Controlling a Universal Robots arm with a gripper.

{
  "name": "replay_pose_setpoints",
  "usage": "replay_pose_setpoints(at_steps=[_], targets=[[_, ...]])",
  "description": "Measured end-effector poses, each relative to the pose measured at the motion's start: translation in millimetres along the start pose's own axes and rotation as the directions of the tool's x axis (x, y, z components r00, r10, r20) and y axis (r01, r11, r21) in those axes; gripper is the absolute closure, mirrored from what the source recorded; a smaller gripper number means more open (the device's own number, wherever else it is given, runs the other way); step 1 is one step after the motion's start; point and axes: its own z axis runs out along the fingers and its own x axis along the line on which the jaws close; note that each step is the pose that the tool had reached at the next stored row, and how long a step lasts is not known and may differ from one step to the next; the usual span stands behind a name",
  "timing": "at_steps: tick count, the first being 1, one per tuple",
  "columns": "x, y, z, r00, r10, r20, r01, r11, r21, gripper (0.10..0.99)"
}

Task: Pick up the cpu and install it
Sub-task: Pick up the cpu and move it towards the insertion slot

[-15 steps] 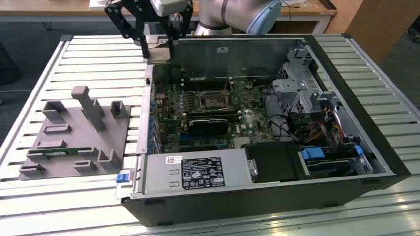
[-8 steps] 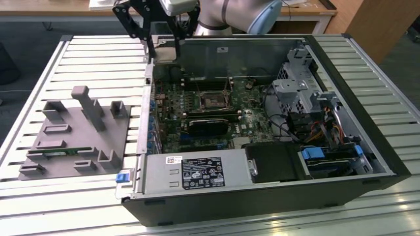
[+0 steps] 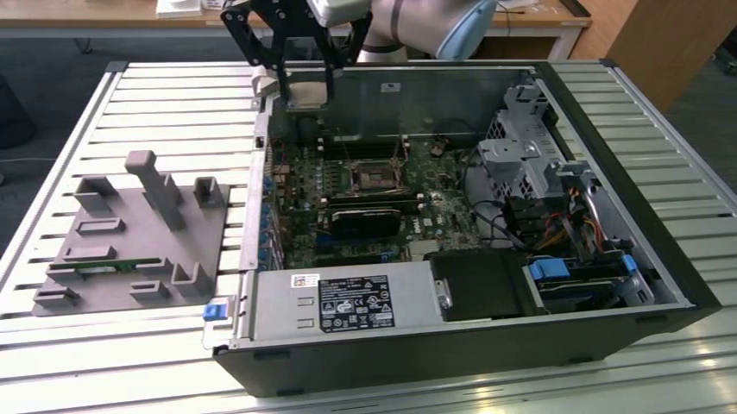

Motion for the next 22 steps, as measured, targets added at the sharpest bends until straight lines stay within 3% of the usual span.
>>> replay_pose_setpoints(at_steps=[4, 11, 22], targets=[[-6.6, 2.2, 0.3, 1.0000, 0.000, 0.0000, 0.000, 1.0000, 0.000, 0.561], [-25.0, 12.3, 1.3, 1.0000, 0.000, 0.0000, 0.000, 1.0000, 0.000, 0.561], [-60.4, 20.8, 2.9, 1.0000, 0.000, 0.0005, 0.000, 1.0000, 0.000, 0.561]])
